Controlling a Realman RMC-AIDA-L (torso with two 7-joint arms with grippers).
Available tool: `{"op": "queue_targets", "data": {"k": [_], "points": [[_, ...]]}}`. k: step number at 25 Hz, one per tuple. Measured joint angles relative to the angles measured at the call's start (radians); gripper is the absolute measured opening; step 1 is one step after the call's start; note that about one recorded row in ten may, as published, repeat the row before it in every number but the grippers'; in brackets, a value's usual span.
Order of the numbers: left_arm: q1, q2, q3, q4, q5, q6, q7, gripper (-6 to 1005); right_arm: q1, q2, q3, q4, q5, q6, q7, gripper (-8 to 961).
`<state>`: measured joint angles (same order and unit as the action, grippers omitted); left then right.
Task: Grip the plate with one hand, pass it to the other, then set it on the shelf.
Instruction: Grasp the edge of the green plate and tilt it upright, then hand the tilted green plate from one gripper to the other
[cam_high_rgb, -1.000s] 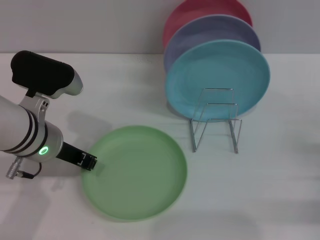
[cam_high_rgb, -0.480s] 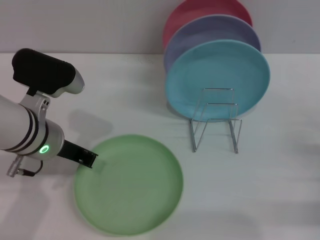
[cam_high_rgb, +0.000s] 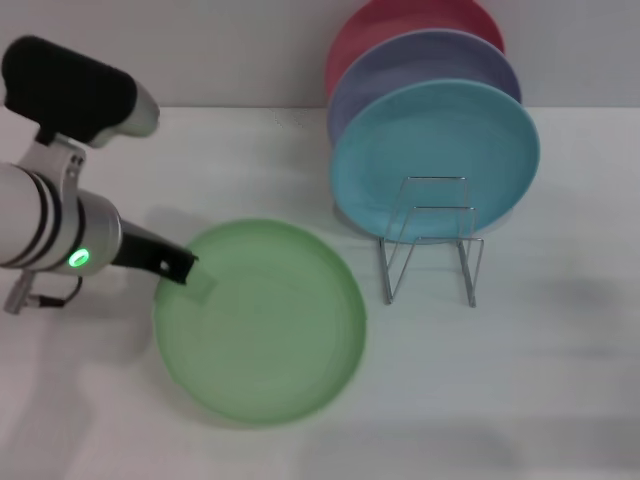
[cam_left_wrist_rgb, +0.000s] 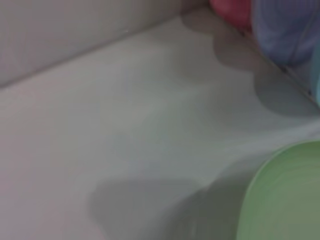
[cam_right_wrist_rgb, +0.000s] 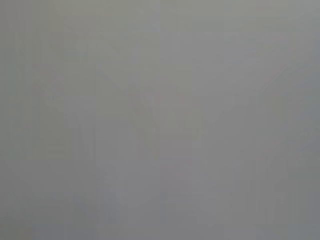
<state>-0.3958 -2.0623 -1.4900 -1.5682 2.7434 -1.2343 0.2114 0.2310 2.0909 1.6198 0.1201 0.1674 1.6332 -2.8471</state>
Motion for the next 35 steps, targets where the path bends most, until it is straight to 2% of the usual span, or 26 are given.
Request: {"op": "queue_targets", "data": {"k": [4,8,11,13,16,19,22,24,27,29,32,35], "points": [[0.021,0.001,-0.016,-0.087,0.023,0.001,0.001,36,0.016,-0.011,-0.098,0.147,-0.019,0.031,0.044,754],[0.050,0.001,-0.018,-0.176,0.047,0.001,0.003,34,0.031,-0.018,-0.137,0.350,-0.112,-0.028,0.068,753],[0.080,0.000,-0.025,-0.238,0.065,0.007,0.006,36,0.018,-0.021,-0.131,0.557,-0.225,-0.201,0.154,752],[0.101,-0.001,-0.032,-0.271,0.078,0.024,0.006,38,0.008,-0.033,-0.126,0.727,-0.333,-0.412,0.285,751],[0.129,-0.001,-0.038,-0.311,0.081,0.066,0.007,39,0.025,-0.077,-0.125,0.956,-0.563,-0.741,0.603,750],[0.137,-0.001,-0.043,-0.330,0.082,0.083,0.008,41,0.088,-0.129,-0.124,1.115,-0.891,-0.966,1.023,749],[0.137,-0.001,-0.043,-0.341,0.082,0.097,0.008,43,0.163,-0.168,-0.110,1.202,-1.273,-1.029,1.478,748],[0.135,-0.001,-0.041,-0.344,0.082,0.103,0.008,45,0.211,-0.176,-0.086,1.251,-1.558,-1.001,1.783,747],[0.130,-0.002,-0.040,-0.345,0.082,0.111,0.008,47,0.291,-0.152,-0.038,1.296,-1.993,-0.888,2.202,746],[0.126,-0.002,-0.039,-0.345,0.079,0.119,0.008,48,0.346,-0.118,0.001,1.291,-2.207,-0.795,2.379,746],[0.120,-0.002,-0.041,-0.344,0.077,0.124,0.008,50,0.415,-0.085,0.035,1.262,-2.383,-0.676,2.492,745],[0.117,-0.002,-0.042,-0.340,0.076,0.128,0.008,52,0.465,-0.078,0.032,1.232,-2.450,-0.632,2.509,744]]}}
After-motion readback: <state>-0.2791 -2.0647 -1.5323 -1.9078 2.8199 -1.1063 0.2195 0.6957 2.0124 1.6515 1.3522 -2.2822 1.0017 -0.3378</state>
